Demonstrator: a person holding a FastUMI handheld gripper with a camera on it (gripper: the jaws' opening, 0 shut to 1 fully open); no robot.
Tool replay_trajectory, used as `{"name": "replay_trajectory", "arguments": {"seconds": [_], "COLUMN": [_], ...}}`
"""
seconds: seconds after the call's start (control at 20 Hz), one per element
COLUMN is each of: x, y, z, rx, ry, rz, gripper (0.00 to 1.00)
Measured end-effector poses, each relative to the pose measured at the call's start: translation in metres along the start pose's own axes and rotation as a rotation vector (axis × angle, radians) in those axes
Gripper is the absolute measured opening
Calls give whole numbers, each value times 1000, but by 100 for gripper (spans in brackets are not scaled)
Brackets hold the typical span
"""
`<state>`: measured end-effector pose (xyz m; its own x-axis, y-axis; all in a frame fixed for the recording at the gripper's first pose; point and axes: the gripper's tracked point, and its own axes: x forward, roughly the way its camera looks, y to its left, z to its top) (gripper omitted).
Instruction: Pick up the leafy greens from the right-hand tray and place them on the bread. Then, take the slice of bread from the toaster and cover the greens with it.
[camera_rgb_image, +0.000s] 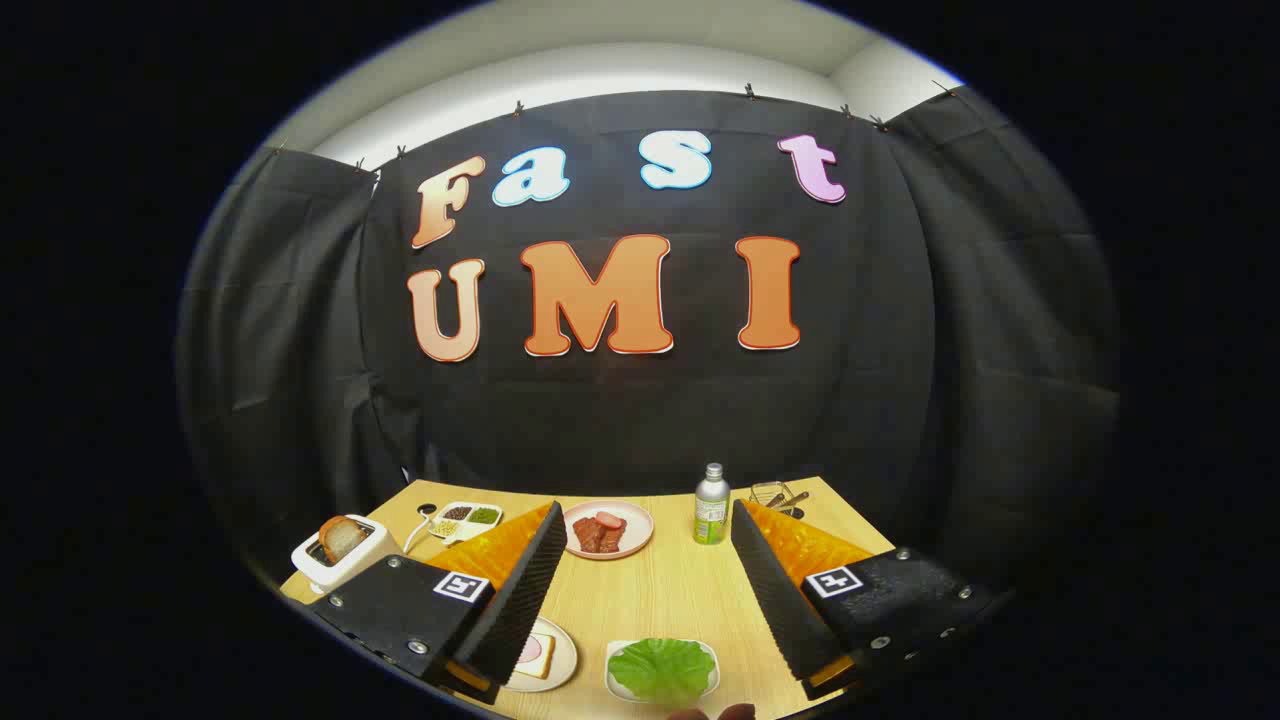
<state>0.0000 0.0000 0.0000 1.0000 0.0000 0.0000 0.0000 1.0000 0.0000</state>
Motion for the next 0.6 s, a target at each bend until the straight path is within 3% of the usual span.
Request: {"name": "replay_trajectory", "arguments": {"seconds": [0.3, 0.6], "x": [2, 5], "y": [0, 4], "z": [15, -3], "rx": [34, 21], "ry": [-56, 9], "rz": [-14, -7], "gripper": [99, 99]}}
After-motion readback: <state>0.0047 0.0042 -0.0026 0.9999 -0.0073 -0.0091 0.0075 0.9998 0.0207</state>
